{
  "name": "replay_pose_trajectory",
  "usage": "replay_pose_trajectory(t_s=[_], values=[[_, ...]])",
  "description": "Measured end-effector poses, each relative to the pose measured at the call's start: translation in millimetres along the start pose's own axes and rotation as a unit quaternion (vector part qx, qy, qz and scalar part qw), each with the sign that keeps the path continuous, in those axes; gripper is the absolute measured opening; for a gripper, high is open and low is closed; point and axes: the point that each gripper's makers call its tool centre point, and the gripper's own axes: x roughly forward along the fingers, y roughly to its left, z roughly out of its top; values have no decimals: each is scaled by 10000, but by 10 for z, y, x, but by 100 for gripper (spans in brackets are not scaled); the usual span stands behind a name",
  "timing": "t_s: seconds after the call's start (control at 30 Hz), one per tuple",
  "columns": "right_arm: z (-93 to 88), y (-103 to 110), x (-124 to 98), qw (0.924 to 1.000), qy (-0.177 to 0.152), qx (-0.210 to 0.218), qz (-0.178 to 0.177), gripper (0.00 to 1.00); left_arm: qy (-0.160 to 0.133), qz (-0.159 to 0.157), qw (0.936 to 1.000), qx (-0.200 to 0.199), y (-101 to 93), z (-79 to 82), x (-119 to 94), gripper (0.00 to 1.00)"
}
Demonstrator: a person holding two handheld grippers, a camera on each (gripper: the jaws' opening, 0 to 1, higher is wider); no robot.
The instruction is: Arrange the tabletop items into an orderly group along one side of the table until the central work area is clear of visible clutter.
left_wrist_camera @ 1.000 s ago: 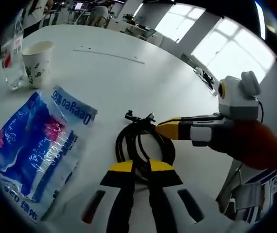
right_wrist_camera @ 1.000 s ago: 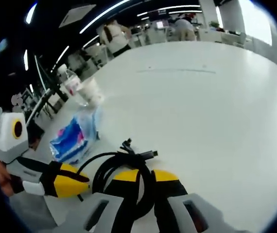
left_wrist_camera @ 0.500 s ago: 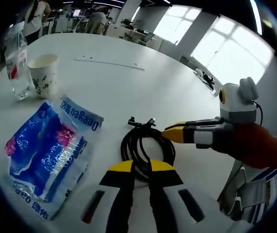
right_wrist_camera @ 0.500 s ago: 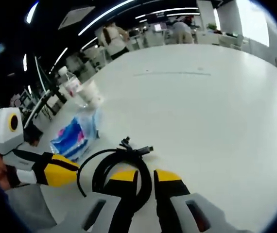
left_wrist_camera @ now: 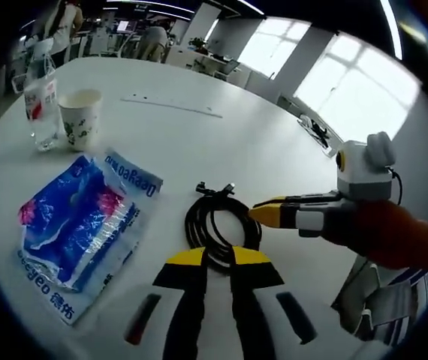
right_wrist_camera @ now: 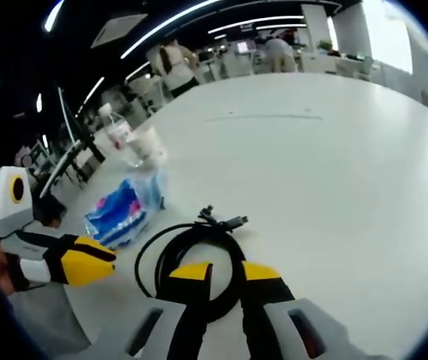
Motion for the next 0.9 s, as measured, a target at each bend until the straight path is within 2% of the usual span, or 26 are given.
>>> replay_pose_trajectory(t_s=[0.43,0.63,0.8,0.9], values=[[-79,244,-19,9999,26,-54,132,13,-148,476,9985,-234,394,-38,-338,8],[-123,379,3,9998,25,-53,201,13,-206,771,9960,-397,631,-110,-541,8],[-169,522,21,9996,42,-65,279,14,-356,1206,9901,-629,917,-137,-743,6],[-196,584,42,9994,57,-52,329,14,-450,1329,9870,-780,1039,-112,-811,6]])
